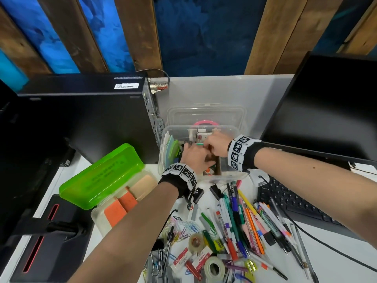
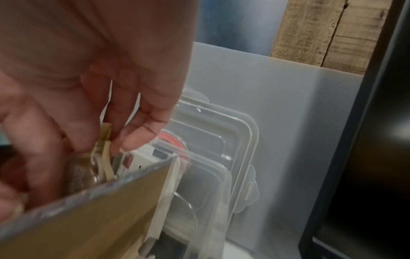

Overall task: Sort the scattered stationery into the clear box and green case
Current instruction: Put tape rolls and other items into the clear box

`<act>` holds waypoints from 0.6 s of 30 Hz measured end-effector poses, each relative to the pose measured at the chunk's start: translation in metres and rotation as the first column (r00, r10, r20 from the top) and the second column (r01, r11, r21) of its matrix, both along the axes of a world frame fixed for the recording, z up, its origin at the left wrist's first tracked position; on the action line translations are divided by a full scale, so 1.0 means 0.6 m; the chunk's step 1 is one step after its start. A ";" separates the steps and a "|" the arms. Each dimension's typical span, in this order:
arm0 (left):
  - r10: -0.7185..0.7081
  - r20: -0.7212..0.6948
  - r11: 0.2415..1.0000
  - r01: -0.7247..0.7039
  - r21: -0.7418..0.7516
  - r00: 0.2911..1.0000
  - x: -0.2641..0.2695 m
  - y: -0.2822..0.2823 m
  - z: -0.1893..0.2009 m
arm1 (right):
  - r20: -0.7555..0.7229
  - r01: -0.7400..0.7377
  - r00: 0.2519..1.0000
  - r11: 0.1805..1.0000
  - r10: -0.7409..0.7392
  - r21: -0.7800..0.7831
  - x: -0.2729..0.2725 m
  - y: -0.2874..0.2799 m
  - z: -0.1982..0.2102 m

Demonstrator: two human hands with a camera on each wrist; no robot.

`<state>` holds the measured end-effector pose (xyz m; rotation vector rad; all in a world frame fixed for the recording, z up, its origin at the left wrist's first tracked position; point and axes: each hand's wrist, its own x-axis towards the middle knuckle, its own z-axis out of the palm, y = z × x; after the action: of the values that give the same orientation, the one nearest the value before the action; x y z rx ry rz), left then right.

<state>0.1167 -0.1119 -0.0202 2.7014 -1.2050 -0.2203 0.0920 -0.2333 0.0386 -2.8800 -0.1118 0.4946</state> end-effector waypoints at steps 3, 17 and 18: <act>-0.038 0.047 0.999 0.039 -0.011 0.998 -0.003 0.010 0.001 | 0.045 0.024 0.999 1.000 -0.025 0.009 -0.005 -0.001 -0.015; -0.027 -0.006 0.999 0.027 0.036 1.000 -0.007 0.011 -0.003 | -0.091 -0.028 0.996 0.999 0.025 -0.028 0.009 0.006 -0.033; -0.014 -0.021 0.999 0.015 0.034 1.000 -0.008 0.010 -0.002 | -0.085 -0.020 0.996 0.999 0.017 -0.030 0.009 0.008 -0.031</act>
<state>0.1118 -0.1059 -0.0213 2.7131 -1.2258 -0.2726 0.0972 -0.2285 0.0197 -2.8854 -0.1183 0.6272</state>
